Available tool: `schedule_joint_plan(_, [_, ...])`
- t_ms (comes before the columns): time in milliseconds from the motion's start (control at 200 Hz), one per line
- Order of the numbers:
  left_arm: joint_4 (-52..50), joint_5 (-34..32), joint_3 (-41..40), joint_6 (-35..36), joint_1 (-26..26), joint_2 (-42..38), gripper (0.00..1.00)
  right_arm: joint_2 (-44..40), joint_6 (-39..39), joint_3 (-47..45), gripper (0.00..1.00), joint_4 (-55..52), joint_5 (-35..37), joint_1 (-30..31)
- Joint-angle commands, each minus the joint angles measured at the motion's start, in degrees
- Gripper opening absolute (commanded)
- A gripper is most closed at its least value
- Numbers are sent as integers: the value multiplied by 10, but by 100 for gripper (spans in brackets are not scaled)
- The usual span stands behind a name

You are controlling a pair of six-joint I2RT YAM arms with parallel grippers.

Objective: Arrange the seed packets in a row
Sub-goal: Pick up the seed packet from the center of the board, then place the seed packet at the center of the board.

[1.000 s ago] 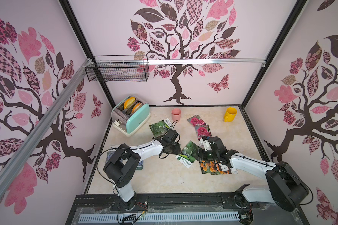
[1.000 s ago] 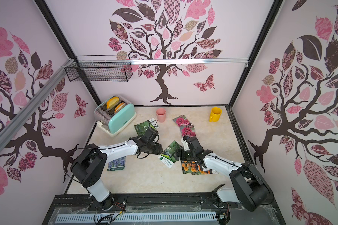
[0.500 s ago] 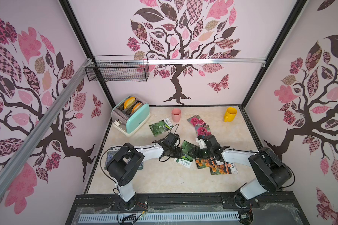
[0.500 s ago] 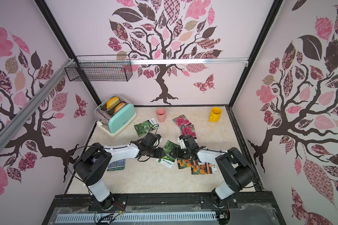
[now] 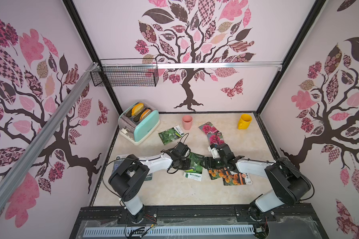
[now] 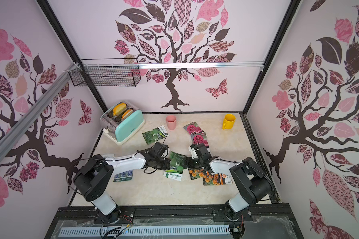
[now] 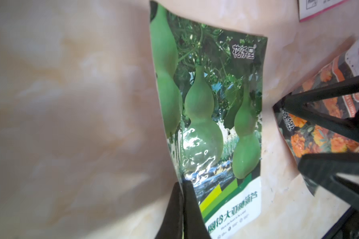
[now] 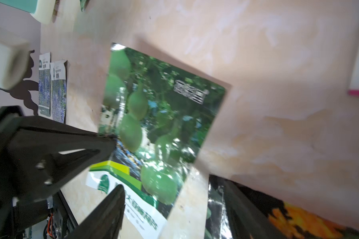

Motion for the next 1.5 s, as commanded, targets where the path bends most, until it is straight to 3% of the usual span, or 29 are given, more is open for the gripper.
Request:
schedule_joint_plan(0, [-89,-53,-31,-29,44,-91,0,-27,-18,-6,79,-41,19,0])
schedule_joint_plan(170, [-138,-69,-74,-37,105,-182,0,-46,-26,-13,80,-33,16,0])
schedule_joint_plan(380, [-129,-46,-101,-54,150,-157,0,-67,-14,-31,80,-12,-3,0])
schedule_joint_plan(635, [-129,-105,-124,-51,153,-142,0,-85,-14,-40,85,-5,-9,0])
schedule_joint_plan(690, [-136,-121,-119,-45,153,-144,15,-84,-15,-40,86,-4,-12,0])
schedule_joint_plan(835, [-164,-166,-92,-41,153,-180,37,-87,-16,-35,88,-11,-13,2])
schedule_joint_plan(1085, [-239,-213,2,-23,155,-235,48,-39,5,25,85,-8,8,79])
schedule_joint_plan(1225, [-260,-181,41,-17,175,-229,50,38,52,64,79,48,-13,130])
schedule_joint_plan(1496, [-214,-78,12,-17,243,-263,51,166,96,128,75,94,-26,189])
